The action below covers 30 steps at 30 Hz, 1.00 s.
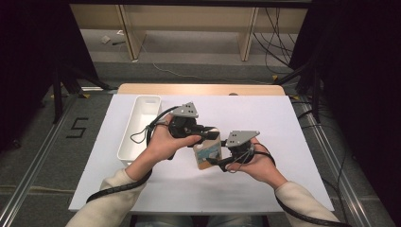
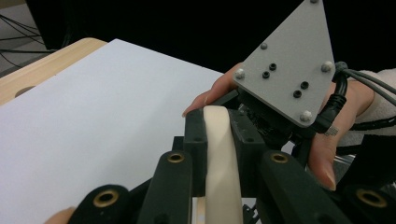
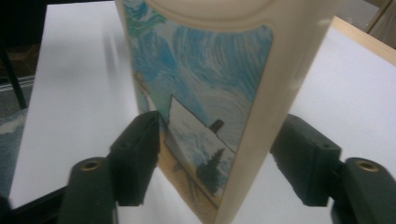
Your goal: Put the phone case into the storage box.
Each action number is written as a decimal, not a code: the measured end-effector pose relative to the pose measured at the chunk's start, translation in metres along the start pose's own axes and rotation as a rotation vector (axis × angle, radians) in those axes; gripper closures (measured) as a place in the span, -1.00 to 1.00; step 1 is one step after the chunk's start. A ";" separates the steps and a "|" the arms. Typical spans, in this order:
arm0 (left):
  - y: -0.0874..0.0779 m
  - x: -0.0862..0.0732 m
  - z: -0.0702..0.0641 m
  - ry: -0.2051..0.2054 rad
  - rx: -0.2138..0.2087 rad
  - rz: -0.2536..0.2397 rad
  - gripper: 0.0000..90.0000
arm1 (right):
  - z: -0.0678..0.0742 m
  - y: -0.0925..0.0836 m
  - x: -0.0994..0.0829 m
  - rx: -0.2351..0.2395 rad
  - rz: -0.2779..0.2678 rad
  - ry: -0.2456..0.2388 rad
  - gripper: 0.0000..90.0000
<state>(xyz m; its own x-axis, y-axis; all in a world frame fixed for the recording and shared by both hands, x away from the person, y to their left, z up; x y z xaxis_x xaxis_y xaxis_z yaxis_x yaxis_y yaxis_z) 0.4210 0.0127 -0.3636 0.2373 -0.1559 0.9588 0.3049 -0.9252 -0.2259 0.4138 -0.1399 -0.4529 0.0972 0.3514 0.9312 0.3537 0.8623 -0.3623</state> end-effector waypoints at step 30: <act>0.002 0.000 0.000 0.033 -0.041 -0.033 0.65 | -0.004 -0.009 0.001 0.069 0.038 0.072 0.79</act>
<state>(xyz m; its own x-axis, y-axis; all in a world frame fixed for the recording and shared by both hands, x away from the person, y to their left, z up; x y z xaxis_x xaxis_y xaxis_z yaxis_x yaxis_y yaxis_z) 0.4216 0.0111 -0.3640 0.1974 -0.1354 0.9709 0.2736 -0.9434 -0.1872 0.4145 -0.1492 -0.4484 0.1764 0.3598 0.9162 0.2841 0.8726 -0.3974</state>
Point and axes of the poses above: each handheld gripper's, and its own axes: y roughly forward along the jaws, x roughly out of its top, z roughly to its left, the point moved 4 cm from there along y, roughly forward along the jaws, and after that the axes turned 12 degrees about -z, right-handed, at the moved point
